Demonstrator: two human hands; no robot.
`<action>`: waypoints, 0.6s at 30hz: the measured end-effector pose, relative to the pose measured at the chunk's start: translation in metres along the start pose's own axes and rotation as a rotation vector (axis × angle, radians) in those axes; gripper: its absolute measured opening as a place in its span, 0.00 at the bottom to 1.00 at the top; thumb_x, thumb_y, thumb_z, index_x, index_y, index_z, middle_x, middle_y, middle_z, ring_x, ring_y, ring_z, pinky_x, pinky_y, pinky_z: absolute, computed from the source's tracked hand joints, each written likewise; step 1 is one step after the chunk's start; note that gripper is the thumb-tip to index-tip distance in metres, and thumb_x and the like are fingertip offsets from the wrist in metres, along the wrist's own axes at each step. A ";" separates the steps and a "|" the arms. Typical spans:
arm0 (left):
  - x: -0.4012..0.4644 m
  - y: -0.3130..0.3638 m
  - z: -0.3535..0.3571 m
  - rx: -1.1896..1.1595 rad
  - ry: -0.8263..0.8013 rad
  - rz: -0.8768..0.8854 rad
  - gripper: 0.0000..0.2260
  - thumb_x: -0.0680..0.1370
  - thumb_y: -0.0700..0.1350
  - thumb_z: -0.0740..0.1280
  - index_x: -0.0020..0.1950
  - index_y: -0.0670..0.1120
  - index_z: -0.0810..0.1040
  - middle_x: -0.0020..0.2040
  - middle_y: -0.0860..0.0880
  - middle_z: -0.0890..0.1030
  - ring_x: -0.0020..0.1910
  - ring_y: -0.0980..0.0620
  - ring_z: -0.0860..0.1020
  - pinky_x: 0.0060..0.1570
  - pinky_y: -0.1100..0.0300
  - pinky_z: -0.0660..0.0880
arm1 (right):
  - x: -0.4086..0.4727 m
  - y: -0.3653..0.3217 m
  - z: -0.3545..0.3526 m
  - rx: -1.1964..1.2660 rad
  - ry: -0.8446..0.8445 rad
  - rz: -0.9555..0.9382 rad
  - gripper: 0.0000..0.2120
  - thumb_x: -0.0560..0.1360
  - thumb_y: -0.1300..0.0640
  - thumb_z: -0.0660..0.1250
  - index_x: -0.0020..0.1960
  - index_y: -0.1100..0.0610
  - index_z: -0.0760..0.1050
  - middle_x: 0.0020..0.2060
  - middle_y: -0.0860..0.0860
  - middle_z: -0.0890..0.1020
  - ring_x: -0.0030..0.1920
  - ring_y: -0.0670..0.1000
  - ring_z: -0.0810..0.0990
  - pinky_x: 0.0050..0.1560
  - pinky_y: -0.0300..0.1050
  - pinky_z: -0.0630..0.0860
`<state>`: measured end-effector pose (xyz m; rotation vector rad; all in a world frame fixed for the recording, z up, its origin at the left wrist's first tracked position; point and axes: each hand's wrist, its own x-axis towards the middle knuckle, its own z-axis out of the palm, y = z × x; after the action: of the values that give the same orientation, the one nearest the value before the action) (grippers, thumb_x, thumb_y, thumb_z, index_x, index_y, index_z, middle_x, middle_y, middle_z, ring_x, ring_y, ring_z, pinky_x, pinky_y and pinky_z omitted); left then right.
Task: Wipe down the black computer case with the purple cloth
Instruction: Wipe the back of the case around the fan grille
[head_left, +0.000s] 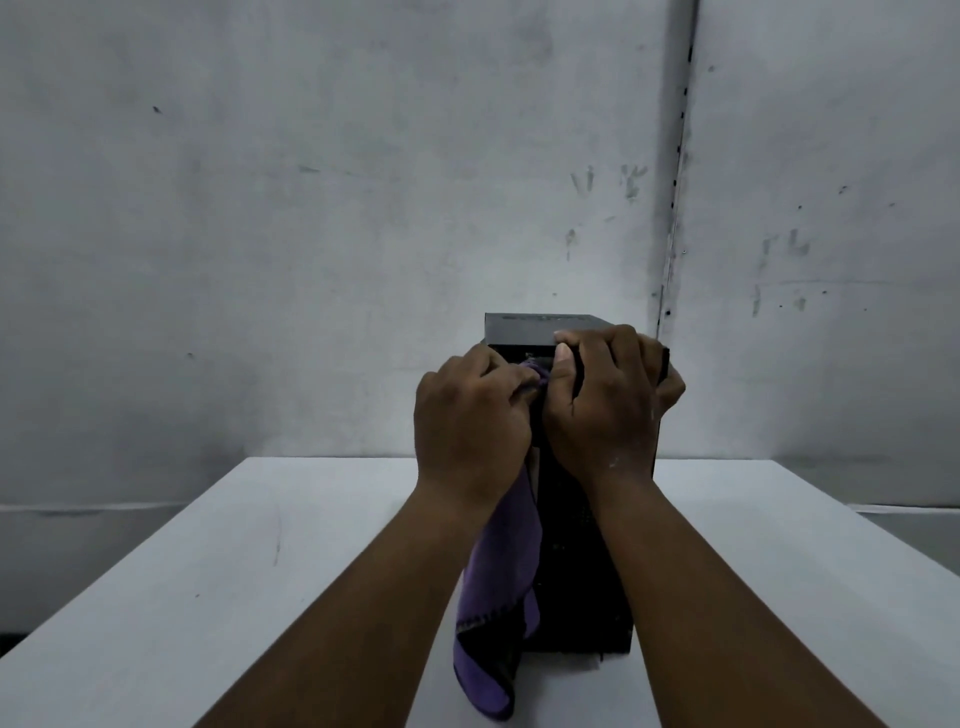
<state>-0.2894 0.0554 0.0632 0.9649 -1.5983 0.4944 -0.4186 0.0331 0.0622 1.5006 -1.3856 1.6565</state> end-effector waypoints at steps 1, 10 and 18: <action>0.000 -0.001 0.000 0.003 0.013 0.001 0.07 0.77 0.47 0.70 0.51 0.50 0.88 0.41 0.50 0.81 0.39 0.47 0.78 0.39 0.48 0.76 | 0.000 0.000 0.000 -0.001 0.006 -0.001 0.11 0.80 0.47 0.60 0.54 0.47 0.81 0.54 0.45 0.78 0.63 0.52 0.72 0.63 0.59 0.65; -0.010 -0.004 0.008 -0.034 0.088 -0.003 0.07 0.79 0.45 0.71 0.50 0.45 0.88 0.42 0.48 0.81 0.37 0.48 0.78 0.37 0.49 0.77 | -0.001 0.001 0.001 0.012 0.024 -0.013 0.11 0.80 0.48 0.61 0.55 0.47 0.81 0.54 0.45 0.78 0.62 0.52 0.72 0.63 0.58 0.64; -0.010 -0.007 0.008 -0.079 0.075 0.020 0.07 0.78 0.43 0.70 0.51 0.46 0.88 0.43 0.48 0.81 0.38 0.48 0.78 0.36 0.48 0.78 | -0.001 0.003 0.001 0.008 0.025 -0.029 0.11 0.80 0.48 0.61 0.55 0.48 0.81 0.54 0.46 0.78 0.63 0.53 0.72 0.64 0.57 0.63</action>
<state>-0.2889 0.0487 0.0505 0.8620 -1.5506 0.4724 -0.4201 0.0314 0.0600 1.4932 -1.3389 1.6592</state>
